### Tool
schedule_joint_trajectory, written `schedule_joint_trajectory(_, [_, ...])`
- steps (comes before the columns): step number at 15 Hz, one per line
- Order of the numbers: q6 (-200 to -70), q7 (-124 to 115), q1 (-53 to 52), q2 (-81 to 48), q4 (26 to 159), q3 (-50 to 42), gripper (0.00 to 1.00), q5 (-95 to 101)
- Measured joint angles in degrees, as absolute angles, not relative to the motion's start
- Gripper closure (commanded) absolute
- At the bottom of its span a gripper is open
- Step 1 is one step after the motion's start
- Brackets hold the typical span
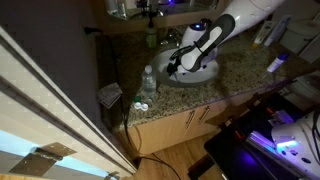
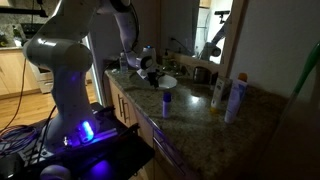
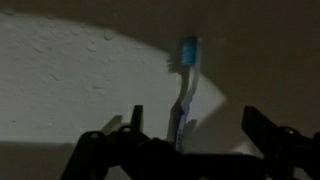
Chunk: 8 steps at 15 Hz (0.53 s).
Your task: Remove the toothbrush from the silver cup and place it on the left side of the counter, place the toothpaste inside the silver cup
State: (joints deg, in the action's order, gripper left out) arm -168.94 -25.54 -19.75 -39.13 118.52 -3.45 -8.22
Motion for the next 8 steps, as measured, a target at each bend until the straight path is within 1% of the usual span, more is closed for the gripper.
schedule_joint_trajectory(1, [-168.95, -25.58, -20.06, -39.92, 117.60, -3.61, 0.01, -8.22])
schedule_joint_trajectory(4, [-168.83, -26.06, -21.14, -41.94, 115.37, -4.47, 0.28, -8.22])
schedule_joint_trajectory(8, [-168.65, -26.88, -22.58, -43.42, 113.71, -5.73, 0.55, -8.22])
